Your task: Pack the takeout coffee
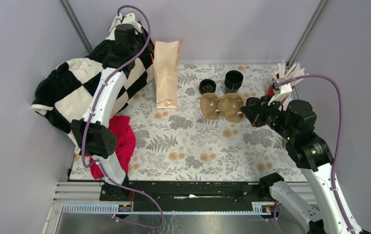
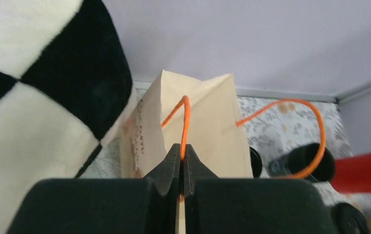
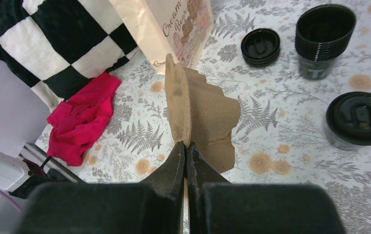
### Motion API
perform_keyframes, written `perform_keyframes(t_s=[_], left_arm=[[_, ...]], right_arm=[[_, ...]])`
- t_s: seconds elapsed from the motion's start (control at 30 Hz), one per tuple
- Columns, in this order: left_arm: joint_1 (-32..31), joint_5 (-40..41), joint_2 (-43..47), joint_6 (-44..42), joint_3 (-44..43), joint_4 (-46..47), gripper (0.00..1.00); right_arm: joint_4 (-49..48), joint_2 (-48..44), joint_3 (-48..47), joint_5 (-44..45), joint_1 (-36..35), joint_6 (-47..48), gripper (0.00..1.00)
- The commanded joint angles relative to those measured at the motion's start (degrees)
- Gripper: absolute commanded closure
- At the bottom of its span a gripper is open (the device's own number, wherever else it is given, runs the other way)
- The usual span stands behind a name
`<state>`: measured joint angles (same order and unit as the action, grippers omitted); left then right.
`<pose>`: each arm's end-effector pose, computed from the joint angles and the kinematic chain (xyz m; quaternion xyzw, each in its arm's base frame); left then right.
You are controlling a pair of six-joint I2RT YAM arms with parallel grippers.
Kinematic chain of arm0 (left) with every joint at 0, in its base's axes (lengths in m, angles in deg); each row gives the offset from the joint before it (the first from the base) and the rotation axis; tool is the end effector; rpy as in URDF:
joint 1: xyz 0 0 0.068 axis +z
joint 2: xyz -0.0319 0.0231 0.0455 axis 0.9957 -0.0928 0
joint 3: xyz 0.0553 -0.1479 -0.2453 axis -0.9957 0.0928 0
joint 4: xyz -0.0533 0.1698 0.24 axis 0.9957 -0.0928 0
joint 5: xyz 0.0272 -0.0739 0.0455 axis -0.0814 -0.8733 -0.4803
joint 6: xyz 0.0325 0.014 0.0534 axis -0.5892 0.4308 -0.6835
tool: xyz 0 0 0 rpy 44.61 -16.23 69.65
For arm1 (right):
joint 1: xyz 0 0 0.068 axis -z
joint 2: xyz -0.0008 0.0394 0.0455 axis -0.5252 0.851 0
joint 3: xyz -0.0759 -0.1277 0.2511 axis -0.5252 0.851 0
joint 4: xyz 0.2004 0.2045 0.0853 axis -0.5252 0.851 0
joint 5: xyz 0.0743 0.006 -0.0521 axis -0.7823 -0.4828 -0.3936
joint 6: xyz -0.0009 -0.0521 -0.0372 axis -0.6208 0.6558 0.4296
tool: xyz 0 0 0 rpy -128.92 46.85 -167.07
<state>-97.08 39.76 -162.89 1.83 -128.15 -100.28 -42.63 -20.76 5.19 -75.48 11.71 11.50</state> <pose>0.4631 -0.1010 0.4587 -0.0612 0.7979 -0.1632 0.5770 0.1593 0.0700 0.4401 -0.0982 0.7505 0.2866 0.5873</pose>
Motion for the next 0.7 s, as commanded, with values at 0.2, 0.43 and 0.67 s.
perform_keyframes(t_s=[0.2, 0.43, 0.67], left_arm=[[0.1, -22.3, 21.7, -3.6, 11.4, 0.7, 1.0], [-7.2, -28.2, 36.6, -9.1, 28.2, 5.1, 1.0], [-13.1, -35.7, 43.6, -6.6, 40.2, 9.5, 1.0]], right_arm=[[8.5, 2.7, -15.6, 8.6, 0.2, 9.4, 1.0], [12.9, 4.6, -26.2, 2.9, 0.2, 13.0, 1.0], [19.8, 8.7, -38.2, -9.0, 0.1, 15.2, 1.0]])
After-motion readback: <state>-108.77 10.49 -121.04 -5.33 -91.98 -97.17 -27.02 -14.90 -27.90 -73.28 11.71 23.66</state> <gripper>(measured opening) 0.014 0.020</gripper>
